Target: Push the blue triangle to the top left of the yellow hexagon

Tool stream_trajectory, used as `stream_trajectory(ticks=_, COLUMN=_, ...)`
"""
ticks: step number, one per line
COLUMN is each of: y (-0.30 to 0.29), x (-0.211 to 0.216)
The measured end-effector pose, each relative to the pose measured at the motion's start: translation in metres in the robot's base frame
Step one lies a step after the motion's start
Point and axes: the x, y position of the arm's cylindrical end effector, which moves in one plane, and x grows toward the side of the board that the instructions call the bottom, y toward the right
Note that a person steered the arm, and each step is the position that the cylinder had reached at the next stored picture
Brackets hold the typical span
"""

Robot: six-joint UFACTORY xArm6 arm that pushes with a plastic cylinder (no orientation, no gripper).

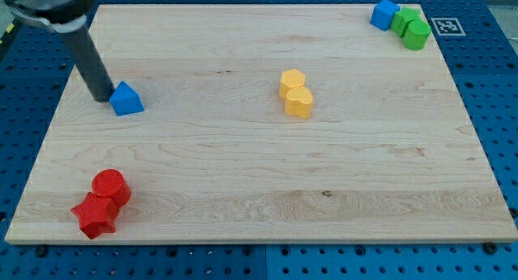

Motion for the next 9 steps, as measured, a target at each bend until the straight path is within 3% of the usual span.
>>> stream_trajectory(ticks=2, y=0.098, x=0.004)
stream_trajectory(ticks=4, y=0.066, x=0.057)
stream_trajectory(ticks=5, y=0.089, x=0.056)
stream_trajectory(ticks=6, y=0.12, x=-0.001)
stream_trajectory(ticks=7, y=0.127, x=-0.024)
stream_trajectory(ticks=9, y=0.129, x=0.014)
